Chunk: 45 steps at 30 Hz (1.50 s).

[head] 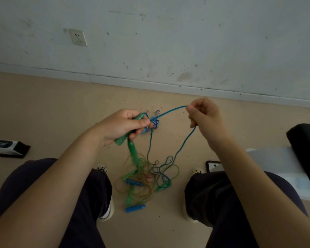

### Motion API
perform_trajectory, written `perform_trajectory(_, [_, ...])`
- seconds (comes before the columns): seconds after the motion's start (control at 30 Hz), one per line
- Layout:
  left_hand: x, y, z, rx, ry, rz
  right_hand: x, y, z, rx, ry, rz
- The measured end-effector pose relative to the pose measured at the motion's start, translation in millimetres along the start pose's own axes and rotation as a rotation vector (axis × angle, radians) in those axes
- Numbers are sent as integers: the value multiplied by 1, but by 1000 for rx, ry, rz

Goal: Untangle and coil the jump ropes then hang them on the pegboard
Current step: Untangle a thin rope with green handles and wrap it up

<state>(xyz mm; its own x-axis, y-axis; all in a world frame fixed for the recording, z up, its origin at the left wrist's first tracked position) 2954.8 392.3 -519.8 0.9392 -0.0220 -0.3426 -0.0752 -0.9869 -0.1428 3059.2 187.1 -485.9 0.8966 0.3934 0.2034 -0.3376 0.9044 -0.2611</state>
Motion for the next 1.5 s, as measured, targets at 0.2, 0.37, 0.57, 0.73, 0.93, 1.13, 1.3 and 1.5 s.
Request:
perform_trajectory(0.2, [0,17,-2,-27,-5,69,-17,40,4,71,12,315])
perform_trajectory(0.37, [-1,25,-3,-3,-23,128,-25,56,9,-71,-65,383])
perform_trajectory(0.57, [-2,18,3,-38,-65,147,-14,29,7,-24,15,199])
perform_trajectory(0.73, [-7,26,6,20,-81,282,-15,29,8,77,80,185])
perform_trajectory(0.93, [-10,34,0,19,-41,342,-29,55,6,65,130,524])
perform_trajectory(1.13, [-8,28,5,84,-100,280,-25,52,11,3,38,473])
perform_trajectory(1.3, [-7,22,10,110,-166,246,-19,38,11,30,57,435])
perform_trajectory(1.5, [-9,31,12,133,-181,298,-23,46,16,-70,-39,463])
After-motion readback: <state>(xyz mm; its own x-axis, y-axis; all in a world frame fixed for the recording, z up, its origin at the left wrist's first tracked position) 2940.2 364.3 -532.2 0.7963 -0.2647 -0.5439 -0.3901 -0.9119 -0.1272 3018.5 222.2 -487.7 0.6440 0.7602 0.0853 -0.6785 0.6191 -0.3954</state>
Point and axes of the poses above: each hand's wrist, its own x-axis towards the middle knuckle, its own y-axis out of the palm, z = x × y, the point moved 7 cm from there along x, towards the middle knuckle, and after that the axes turned 6 degrees about -y, right-handed, at the moved point
